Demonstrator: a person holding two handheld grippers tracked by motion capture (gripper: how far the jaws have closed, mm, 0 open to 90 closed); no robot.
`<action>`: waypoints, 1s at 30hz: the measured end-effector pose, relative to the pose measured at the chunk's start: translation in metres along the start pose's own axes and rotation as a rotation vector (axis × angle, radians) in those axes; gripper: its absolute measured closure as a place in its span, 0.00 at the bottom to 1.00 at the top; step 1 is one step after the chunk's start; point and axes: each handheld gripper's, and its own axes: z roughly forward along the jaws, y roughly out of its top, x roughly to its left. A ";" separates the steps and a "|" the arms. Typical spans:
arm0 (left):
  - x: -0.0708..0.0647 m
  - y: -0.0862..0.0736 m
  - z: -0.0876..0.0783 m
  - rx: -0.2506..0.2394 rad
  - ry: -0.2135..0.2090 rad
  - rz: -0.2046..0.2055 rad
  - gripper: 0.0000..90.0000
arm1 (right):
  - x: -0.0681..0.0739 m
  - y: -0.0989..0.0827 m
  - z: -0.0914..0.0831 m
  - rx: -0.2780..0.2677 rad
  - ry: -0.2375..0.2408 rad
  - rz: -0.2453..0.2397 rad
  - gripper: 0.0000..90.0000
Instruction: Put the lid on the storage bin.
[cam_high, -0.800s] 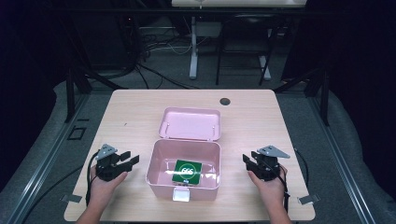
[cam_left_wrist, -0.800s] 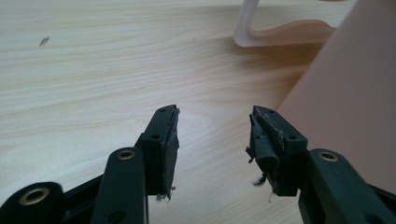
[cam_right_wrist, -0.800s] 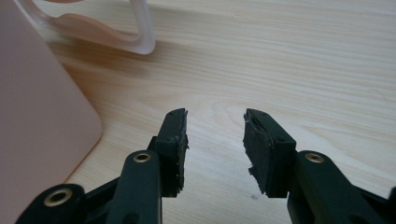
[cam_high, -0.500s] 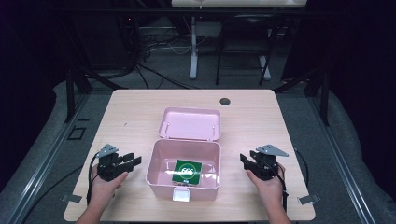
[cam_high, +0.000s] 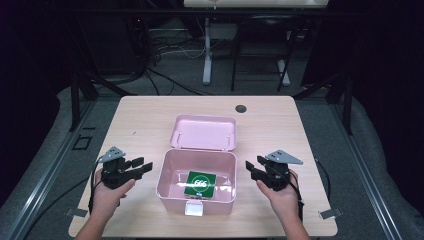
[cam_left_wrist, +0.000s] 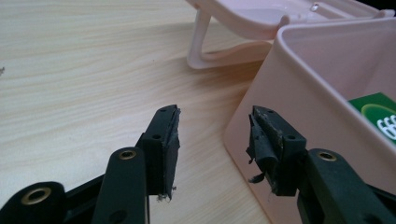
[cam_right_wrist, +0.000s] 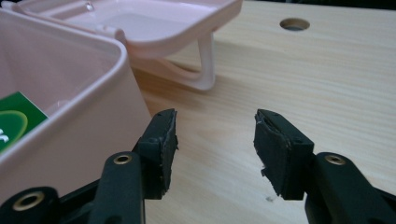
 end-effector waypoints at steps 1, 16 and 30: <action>-0.001 0.002 0.000 -0.001 0.000 0.001 0.56 | 0.000 0.001 0.001 -0.001 0.007 0.006 0.58; -0.032 0.011 -0.013 -0.019 -0.133 0.023 0.64 | -0.001 0.033 0.002 0.057 0.042 0.021 0.68; -0.037 0.000 -0.018 0.010 -0.171 0.030 0.76 | -0.013 0.064 0.014 0.066 0.034 0.086 0.69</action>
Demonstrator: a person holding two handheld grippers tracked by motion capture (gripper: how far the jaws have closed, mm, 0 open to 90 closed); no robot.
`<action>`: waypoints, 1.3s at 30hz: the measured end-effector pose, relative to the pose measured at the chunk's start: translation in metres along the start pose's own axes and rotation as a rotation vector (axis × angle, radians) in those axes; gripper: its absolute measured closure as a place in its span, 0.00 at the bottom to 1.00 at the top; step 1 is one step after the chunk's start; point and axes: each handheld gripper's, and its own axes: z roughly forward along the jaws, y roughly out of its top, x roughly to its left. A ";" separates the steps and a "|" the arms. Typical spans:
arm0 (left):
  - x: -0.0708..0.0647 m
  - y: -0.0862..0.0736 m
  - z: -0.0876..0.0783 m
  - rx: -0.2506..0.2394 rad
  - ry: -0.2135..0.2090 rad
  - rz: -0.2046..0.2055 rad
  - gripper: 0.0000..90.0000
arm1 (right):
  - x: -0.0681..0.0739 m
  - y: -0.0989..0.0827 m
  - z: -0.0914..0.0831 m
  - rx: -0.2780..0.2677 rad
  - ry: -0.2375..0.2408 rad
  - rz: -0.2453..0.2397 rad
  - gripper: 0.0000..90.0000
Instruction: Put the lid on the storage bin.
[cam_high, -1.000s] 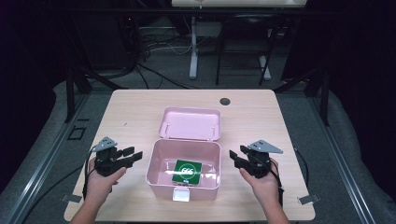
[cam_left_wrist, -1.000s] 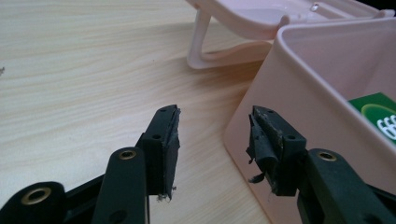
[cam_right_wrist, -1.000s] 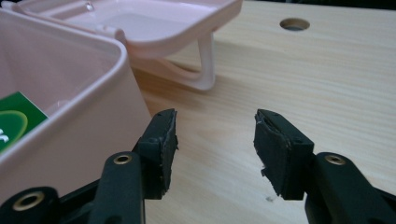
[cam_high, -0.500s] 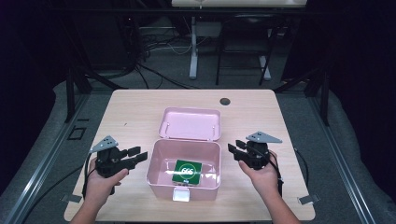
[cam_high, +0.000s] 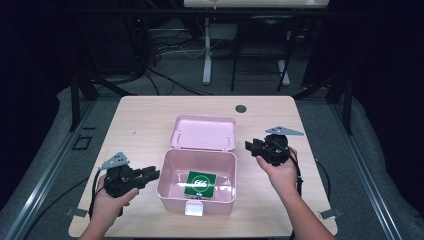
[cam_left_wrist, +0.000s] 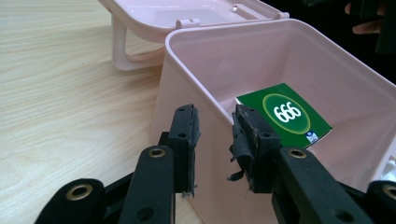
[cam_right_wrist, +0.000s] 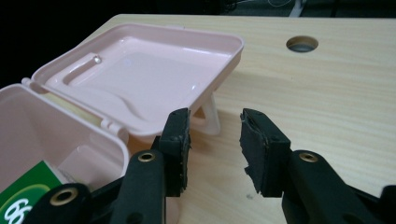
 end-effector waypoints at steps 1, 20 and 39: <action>0.000 0.000 -0.002 -0.010 -0.007 -0.008 0.74 | 0.001 0.007 0.001 -0.002 -0.002 -0.001 0.69; -0.020 -0.003 0.003 0.034 -0.008 0.043 0.78 | 0.004 0.039 0.023 0.038 -0.049 0.000 0.70; -0.029 -0.005 0.002 0.040 0.002 0.068 0.76 | 0.009 0.057 0.065 0.149 -0.066 0.051 0.71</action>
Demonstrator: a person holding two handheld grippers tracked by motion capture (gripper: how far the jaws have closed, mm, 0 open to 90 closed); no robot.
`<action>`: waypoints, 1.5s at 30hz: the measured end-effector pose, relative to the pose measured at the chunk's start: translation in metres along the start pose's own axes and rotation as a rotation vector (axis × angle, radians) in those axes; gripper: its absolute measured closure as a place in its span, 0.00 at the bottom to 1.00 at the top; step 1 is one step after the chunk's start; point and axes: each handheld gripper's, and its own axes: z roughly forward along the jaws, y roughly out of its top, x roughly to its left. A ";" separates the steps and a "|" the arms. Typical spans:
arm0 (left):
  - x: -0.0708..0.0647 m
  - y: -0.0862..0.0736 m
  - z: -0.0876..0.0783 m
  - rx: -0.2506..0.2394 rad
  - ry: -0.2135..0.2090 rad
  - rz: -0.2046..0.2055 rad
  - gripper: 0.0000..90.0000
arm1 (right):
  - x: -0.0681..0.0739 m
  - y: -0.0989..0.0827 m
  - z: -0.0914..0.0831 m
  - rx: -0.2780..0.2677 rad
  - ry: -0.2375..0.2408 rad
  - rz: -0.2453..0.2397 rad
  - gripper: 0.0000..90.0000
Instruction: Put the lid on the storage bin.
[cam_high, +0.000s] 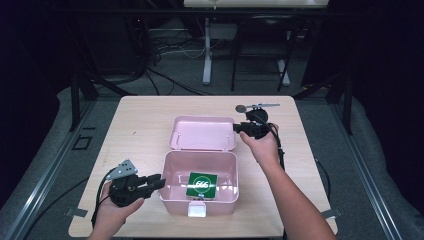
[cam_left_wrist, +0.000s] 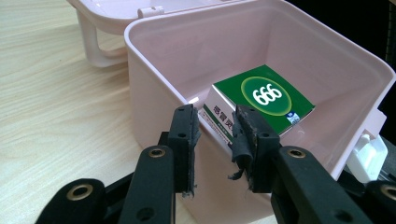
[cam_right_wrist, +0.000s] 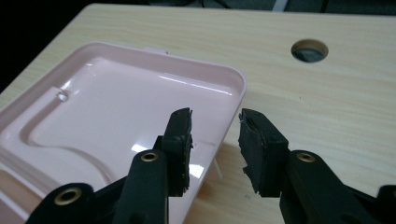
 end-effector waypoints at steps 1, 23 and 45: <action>0.000 0.000 0.000 0.000 -0.001 -0.004 0.76 | -0.001 0.001 0.004 0.011 -0.012 0.007 0.71; 0.001 -0.001 0.001 -0.001 -0.003 -0.008 0.75 | -0.012 0.016 0.044 0.148 -0.042 0.130 0.83; 0.001 -0.001 0.001 -0.006 0.000 -0.008 0.75 | -0.010 0.018 0.058 0.235 -0.051 0.185 0.88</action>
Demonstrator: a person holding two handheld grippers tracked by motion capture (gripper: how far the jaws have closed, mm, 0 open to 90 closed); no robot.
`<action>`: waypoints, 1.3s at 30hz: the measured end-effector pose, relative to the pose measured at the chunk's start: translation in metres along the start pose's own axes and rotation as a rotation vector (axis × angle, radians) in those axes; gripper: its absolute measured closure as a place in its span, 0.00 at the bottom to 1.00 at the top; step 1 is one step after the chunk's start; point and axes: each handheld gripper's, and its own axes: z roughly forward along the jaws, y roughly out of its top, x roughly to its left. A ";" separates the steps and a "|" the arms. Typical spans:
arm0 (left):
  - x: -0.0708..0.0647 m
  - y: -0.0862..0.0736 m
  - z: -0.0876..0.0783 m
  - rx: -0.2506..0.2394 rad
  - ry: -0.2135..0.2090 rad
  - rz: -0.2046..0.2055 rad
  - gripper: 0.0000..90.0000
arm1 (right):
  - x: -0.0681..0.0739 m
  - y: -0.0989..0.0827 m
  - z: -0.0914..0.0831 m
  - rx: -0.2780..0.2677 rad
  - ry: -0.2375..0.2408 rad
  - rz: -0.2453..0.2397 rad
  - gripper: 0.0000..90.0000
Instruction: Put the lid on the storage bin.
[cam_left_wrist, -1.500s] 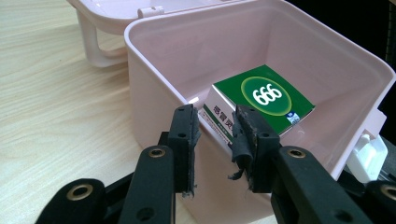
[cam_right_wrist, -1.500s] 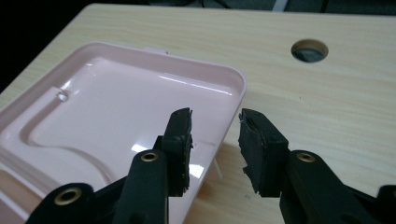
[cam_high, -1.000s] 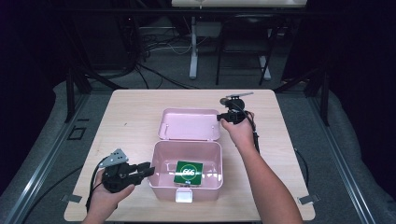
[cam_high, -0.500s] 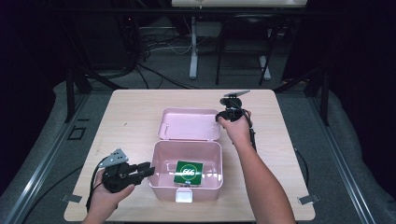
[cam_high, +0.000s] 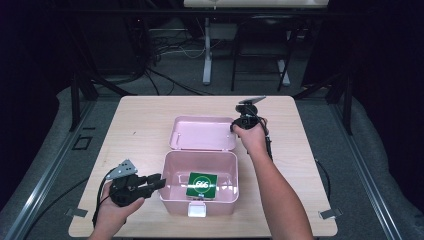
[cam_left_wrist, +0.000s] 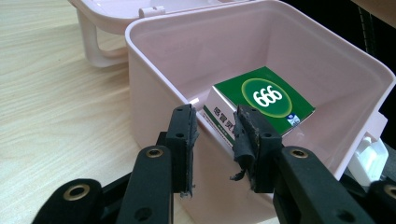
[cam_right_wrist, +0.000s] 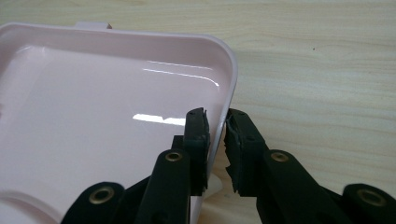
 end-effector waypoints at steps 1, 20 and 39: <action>0.000 0.000 0.000 0.000 0.000 0.001 0.75 | 0.000 0.001 -0.001 0.008 0.003 0.006 0.88; 0.000 0.000 0.000 0.000 0.002 -0.002 0.75 | 0.009 0.006 -0.017 -0.016 -0.027 -0.029 0.92; 0.000 0.000 0.001 -0.002 0.003 -0.007 0.75 | 0.014 0.007 -0.040 -0.095 -0.006 -0.054 0.94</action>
